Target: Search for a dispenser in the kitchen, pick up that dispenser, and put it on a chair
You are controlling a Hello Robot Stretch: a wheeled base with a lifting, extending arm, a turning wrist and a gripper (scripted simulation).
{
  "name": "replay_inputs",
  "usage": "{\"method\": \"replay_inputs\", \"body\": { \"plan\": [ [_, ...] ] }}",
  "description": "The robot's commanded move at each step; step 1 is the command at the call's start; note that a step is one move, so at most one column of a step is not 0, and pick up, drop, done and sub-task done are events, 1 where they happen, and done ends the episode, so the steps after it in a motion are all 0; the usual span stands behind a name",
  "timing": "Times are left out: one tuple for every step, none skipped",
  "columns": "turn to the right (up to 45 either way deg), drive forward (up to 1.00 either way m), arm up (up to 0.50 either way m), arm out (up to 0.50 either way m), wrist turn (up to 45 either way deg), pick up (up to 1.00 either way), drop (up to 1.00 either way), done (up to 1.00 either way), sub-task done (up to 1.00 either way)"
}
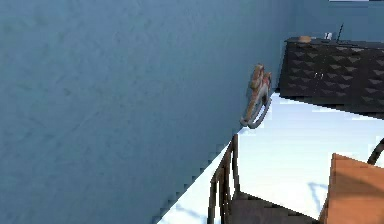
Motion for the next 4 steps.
{"method": "replay_inputs", "body": {
  "plan": [
    [0.0, 0.00, 0.00, 0.00, 45.0, 0.00, 0.00, 0.00, 0.00],
    [0.0, 0.00, 0.00, 0.00, 33.0, 0.00, 0.00, 0.00, 0.00],
    [0.0, 0.00, -0.32, 0.00, 0.0, 0.00, 0.00, 0.00, 0.00],
    [0.0, 0.00, -0.32, 0.00, 0.0, 0.00, 0.00, 0.00, 0.00]
  ]
}}
